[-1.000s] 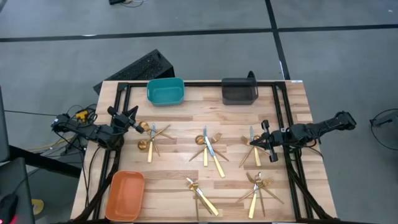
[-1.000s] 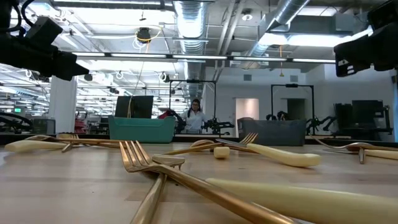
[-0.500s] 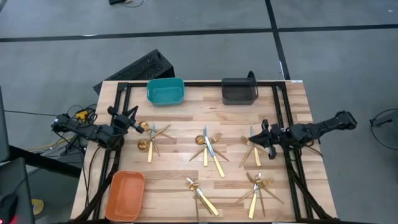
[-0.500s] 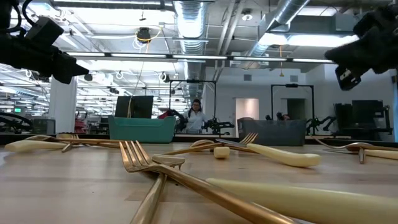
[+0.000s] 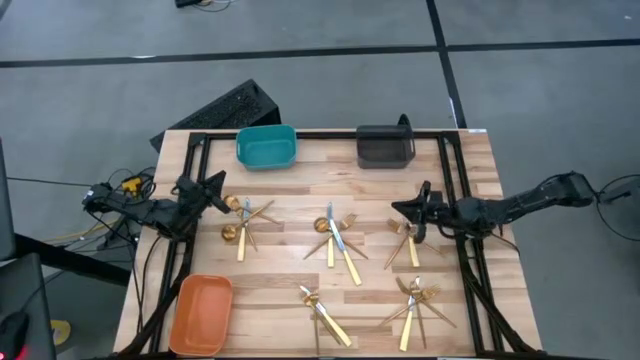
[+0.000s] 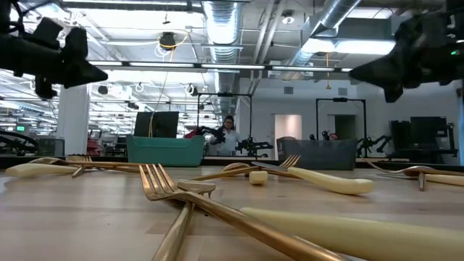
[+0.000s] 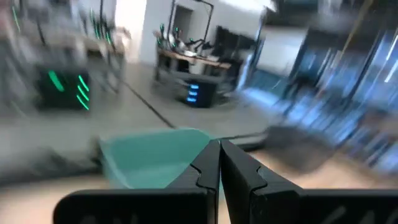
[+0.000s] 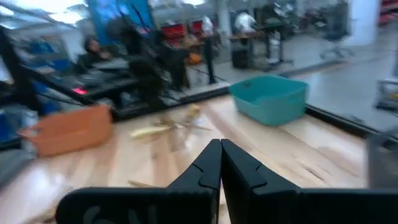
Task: Sort silverware by color (type)
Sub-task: Put the gold fork into the green bin
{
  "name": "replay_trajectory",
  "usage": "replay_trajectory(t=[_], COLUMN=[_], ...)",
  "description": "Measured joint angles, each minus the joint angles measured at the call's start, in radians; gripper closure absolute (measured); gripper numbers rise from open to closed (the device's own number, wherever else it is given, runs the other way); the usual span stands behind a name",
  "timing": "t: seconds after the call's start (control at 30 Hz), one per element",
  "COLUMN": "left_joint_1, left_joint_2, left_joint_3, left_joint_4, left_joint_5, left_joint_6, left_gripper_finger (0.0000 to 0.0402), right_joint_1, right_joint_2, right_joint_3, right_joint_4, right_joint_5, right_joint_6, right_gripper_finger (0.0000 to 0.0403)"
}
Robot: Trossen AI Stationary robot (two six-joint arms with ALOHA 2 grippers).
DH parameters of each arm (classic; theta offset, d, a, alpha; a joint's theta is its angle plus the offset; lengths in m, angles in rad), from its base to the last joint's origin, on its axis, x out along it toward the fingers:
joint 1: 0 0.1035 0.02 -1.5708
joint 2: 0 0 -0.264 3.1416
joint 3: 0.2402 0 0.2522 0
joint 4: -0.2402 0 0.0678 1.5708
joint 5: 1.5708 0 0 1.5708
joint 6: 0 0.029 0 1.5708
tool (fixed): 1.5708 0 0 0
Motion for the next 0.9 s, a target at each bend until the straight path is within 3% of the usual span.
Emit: replay_trajectory(t=[0.13,0.3,0.43,0.57,0.73,0.9], left_joint_1=[0.0,0.002,0.002,0.01,0.009,0.011], left_joint_2=[0.0,0.0,0.0,0.006,0.022,0.047], left_joint_3=[0.0,0.0,0.0,0.0,0.0,0.0], left_joint_4=[-0.009,0.001,0.002,-0.02,-0.037,-0.042], left_joint_5=[0.009,-0.003,0.058,0.121,0.235,0.198], left_joint_6=[-0.218,-0.214,-0.213,-0.212,-0.124,-0.016], left_gripper_finger=[0.0401,0.0401,0.0401,0.0401,0.0401,0.0401], right_joint_1=[-0.061,-0.098,-0.109,-0.127,-0.138,-0.187], right_joint_2=[0.083,0.182,0.247,0.274,0.329,0.391], right_joint_3=[0.044,0.086,0.122,0.218,0.386,0.468], right_joint_4=[0.008,-0.003,-0.012,-0.28,-0.731,-0.801], right_joint_5=[0.002,0.003,0.052,0.082,0.088,0.154], right_joint_6=[0.0,0.03,0.099,0.23,0.318,0.195], right_gripper_finger=[0.0354,0.0314,0.0268,0.024,0.0244,0.0255])
